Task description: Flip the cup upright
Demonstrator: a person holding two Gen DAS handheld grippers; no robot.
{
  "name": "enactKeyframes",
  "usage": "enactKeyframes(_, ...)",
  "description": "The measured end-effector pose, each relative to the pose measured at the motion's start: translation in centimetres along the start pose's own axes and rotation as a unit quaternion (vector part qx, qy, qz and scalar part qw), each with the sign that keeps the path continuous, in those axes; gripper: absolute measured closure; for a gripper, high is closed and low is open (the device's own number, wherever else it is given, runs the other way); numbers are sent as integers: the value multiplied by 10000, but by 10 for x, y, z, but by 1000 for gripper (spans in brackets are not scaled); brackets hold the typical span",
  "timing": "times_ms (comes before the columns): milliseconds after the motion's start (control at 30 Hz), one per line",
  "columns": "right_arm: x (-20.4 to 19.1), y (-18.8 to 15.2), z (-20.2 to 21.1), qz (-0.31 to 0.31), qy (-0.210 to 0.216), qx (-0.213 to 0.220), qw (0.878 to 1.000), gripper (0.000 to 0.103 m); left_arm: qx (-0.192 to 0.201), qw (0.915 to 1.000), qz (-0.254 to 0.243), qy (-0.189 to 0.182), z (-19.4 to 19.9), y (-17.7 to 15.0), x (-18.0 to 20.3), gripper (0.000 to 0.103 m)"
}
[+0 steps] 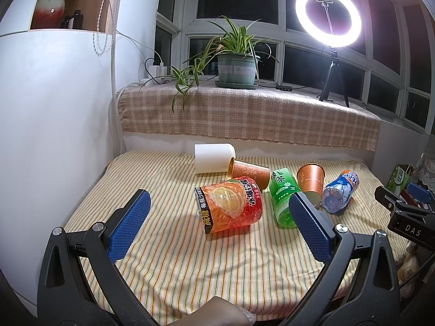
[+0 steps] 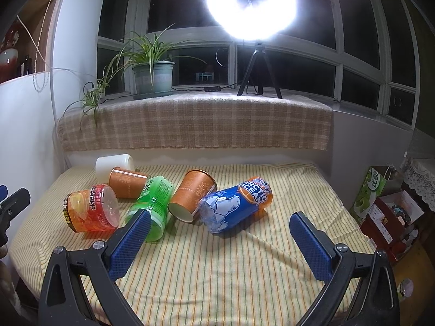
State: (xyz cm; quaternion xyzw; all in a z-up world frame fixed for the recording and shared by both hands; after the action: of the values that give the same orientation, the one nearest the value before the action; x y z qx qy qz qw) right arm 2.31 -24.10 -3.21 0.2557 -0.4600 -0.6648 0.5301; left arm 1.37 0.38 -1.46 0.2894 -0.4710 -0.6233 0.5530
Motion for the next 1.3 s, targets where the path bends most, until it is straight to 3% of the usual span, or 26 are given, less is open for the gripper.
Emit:
enactKeyframes(467,-15,10,-4,213,165,51,9996,0,-26,9999,57,89,-5,-1,-11,0)
enactKeyframes(700,-36,19,-11,555,522,144,9970,0,-63,9998,98,173,-5,3,-27,0)
enactKeyframes(967,-73,42,-32,1195,1129,320,9859,0,-114,9993,151,317,0,1,-48,0)
enactKeyframes(1167,-113,70,-54,1868,1735,344,9663,0,-178,9986,97,496,6,-3,-61,0)
enactKeyframes(1300,-152,87,-62,2584,2282,359,9380,0,-186,9978,154,610,13,-4,-73,0)
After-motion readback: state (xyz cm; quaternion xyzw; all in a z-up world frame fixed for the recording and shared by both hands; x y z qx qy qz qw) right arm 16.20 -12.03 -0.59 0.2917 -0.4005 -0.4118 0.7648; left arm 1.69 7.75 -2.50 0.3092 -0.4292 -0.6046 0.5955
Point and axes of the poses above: each gripper's, at about its wrist camera, not at the fingertips, and z roughly against the way its jaws point, x to its right, y to its top, the point moved 2 cm from there along -z, roughly the way its jaws point, and after that the axes turned 15 degrees about -y, right-handed, at the moved point
